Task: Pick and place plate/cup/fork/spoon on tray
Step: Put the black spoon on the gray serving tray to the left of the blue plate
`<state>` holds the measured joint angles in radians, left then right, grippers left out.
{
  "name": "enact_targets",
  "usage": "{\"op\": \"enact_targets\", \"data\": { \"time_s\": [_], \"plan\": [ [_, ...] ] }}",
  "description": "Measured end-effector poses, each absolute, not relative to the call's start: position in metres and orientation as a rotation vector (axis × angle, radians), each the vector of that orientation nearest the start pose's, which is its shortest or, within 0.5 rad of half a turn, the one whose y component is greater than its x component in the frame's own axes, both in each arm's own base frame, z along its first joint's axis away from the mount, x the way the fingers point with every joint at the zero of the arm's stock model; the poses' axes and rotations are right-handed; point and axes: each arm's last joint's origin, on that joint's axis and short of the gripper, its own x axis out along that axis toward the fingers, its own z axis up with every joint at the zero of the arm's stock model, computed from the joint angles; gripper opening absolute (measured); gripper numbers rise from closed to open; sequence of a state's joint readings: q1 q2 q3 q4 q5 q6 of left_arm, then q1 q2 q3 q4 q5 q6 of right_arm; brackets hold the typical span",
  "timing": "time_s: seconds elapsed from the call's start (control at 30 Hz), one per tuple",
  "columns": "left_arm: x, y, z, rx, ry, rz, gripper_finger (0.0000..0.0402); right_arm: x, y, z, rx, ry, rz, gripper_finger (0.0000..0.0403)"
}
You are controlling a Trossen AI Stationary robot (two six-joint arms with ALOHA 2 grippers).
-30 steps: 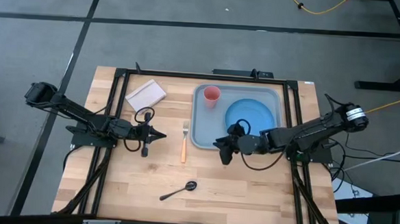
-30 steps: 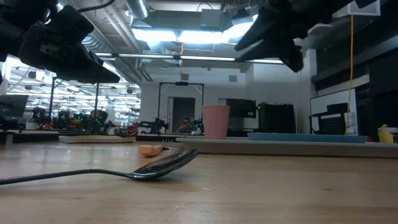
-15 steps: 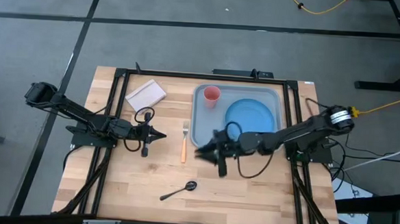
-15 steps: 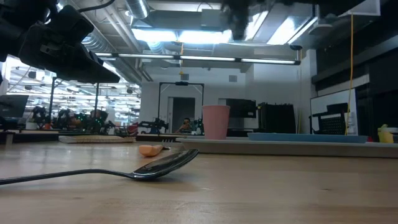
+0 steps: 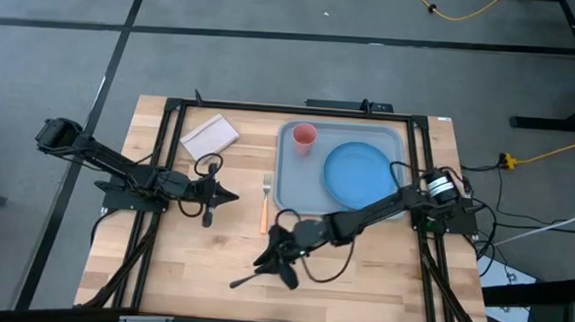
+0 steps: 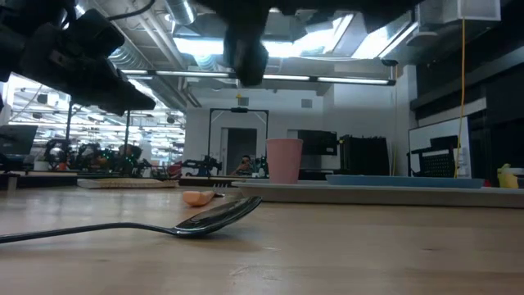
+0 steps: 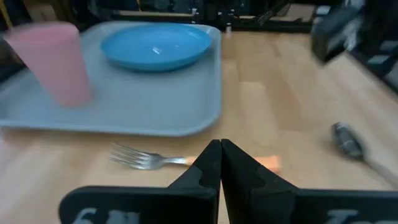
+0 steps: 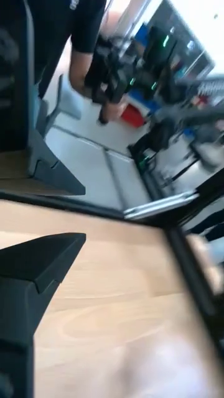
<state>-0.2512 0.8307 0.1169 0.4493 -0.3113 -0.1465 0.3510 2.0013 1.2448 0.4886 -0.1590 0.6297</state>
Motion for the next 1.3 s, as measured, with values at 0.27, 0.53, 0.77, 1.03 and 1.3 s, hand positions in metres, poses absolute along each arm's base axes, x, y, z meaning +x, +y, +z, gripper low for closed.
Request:
{"op": "enact_targets", "data": {
  "time_s": [0.27, 0.53, 0.77, 1.03, 1.3],
  "plan": [
    [0.155, -0.032, 0.156, -0.3, 0.271, 0.067, 0.0, 0.454, 0.172, 0.182, 0.526, 0.62, 0.359, 0.0112],
    [0.154, -0.032, 0.154, -0.331, 0.294, 0.085, 0.0, 0.459, 0.196, 0.162, 0.412, 0.897, 0.322, 0.0112],
    [0.154, -0.032, 0.154, -0.332, 0.293, 0.085, 0.0, 0.446, 0.207, 0.146, 0.393, 0.986, 0.151, 0.0112],
    [0.154, -0.032, 0.154, -0.333, 0.292, 0.085, 0.0, 0.437, 0.205, 0.141, 0.39, 1.074, 0.048, 0.0112],
    [0.154, -0.032, 0.154, -0.333, 0.293, 0.085, 0.0, 0.428, 0.198, 0.136, 0.386, 1.166, -0.073, 0.0112]
  ]
}}
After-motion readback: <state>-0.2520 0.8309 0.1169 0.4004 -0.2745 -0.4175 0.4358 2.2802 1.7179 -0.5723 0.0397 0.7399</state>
